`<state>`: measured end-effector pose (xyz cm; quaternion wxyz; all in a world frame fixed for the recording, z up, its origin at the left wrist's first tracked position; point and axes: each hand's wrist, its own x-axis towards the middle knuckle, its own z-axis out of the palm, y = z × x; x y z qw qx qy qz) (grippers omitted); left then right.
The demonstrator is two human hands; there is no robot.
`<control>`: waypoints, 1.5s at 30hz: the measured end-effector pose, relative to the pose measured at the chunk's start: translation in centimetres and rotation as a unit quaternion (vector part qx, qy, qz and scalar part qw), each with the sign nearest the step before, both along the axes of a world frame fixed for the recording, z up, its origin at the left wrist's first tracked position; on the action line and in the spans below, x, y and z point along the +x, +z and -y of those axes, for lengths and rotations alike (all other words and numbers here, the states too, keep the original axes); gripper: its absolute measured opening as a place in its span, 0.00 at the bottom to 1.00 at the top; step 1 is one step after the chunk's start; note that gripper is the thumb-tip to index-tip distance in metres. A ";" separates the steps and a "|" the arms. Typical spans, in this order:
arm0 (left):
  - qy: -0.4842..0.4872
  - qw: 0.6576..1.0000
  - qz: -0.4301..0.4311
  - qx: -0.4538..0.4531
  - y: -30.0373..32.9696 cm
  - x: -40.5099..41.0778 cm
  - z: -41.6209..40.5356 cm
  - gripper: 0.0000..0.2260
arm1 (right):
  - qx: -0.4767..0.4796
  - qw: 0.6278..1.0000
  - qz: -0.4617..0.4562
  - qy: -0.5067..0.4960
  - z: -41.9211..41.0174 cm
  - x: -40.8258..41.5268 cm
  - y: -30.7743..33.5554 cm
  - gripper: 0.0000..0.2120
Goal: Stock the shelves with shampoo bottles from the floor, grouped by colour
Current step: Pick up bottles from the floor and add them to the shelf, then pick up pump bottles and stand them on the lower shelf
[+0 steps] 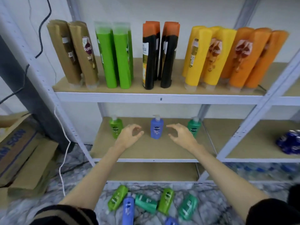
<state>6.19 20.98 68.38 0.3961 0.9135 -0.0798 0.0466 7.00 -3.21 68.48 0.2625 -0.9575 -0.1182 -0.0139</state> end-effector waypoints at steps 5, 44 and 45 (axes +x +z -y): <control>0.016 0.992 -0.124 0.002 -6.3 -0.6 3.1 0.12 | 0.013 0.987 -0.140 -0.080 3.8 -3.1 -6.7 0.21; -0.037 0.905 -0.419 -0.066 -81.5 2.2 21.3 0.57 | 0.292 0.780 -0.239 -0.499 18.0 -9.8 -78.6 0.45; -0.036 0.902 -0.426 -0.068 -82.9 2.3 21.3 0.60 | 0.308 0.773 -0.237 -0.502 18.0 -10.0 -79.0 0.45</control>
